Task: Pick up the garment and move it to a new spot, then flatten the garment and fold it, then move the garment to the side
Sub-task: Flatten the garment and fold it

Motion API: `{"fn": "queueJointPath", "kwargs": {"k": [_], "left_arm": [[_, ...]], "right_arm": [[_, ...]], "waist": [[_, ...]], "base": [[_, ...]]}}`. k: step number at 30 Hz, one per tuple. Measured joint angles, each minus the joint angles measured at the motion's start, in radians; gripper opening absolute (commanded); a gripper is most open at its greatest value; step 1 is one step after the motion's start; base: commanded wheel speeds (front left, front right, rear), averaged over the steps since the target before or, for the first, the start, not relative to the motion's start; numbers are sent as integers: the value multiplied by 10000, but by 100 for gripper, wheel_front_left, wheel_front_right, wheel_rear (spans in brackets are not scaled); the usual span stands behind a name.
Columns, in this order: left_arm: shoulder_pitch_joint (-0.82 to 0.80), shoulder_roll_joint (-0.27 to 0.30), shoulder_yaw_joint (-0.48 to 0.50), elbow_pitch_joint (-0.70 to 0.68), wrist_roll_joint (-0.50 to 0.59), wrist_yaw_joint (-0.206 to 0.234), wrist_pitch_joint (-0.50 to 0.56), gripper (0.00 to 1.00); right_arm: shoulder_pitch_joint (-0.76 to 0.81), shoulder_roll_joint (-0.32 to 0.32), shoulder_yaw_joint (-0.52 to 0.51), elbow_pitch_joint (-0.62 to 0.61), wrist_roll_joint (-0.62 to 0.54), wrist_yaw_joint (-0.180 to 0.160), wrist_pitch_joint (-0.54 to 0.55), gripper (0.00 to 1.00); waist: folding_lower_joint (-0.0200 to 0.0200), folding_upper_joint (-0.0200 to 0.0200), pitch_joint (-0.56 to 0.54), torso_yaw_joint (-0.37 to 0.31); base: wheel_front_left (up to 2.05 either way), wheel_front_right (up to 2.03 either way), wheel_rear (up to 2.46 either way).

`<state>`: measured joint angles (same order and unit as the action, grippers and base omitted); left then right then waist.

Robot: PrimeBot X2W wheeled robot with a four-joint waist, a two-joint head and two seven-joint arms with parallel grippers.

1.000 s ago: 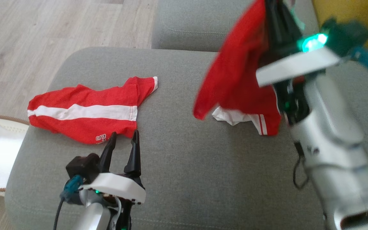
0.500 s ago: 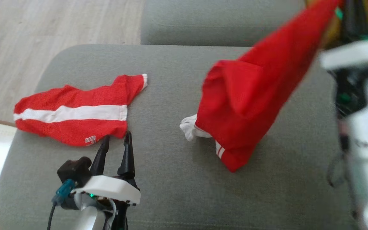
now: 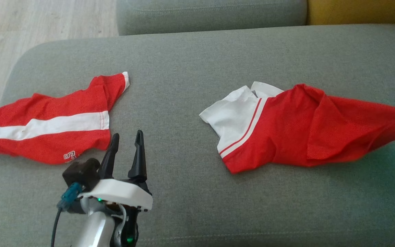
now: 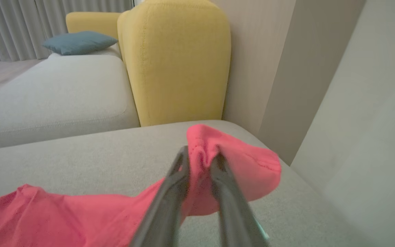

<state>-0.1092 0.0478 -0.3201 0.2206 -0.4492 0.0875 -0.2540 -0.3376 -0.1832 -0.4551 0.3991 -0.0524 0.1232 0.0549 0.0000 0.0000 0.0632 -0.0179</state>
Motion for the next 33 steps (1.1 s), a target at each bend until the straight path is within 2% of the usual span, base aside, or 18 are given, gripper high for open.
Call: {"fn": "queueJointPath", "kwargs": {"k": [4,9,11,15,22,30,33], "left_arm": [[-51,0,-44,125,79,-31,0,100],[-67,-2,-50,173,79,-86,0,100],[-71,-2,-38,169,79,-86,0,100],[-66,-2,19,38,77,-86,0,100],[62,-2,119,-612,73,-88,0,100],[413,0,123,-995,21,-84,0,100],[494,0,109,-997,21,-84,0,100]], "right_arm": [[1,988,-395,-447,-1108,0,35,100],[5,1233,-270,-886,-1231,0,-316,100],[35,1235,242,-1101,-991,0,-594,100],[299,1315,1994,-1632,-90,0,-1181,100],[1871,1360,4228,-2512,1317,0,-1776,100],[3001,1367,5139,-2328,2021,0,-2345,100],[3035,1371,5173,-2171,2150,0,-2477,100]], "waist": [[0,0,44,-45],[0,0,-56,-14],[0,0,-151,17],[0,0,-406,80],[0,0,-741,226],[0,0,-790,376],[0,0,-777,421]], "base": [[0,0,0],[0,0,0],[0,0,0],[0,0,0],[0,0,0],[0,0,0],[0,0,0]]}}
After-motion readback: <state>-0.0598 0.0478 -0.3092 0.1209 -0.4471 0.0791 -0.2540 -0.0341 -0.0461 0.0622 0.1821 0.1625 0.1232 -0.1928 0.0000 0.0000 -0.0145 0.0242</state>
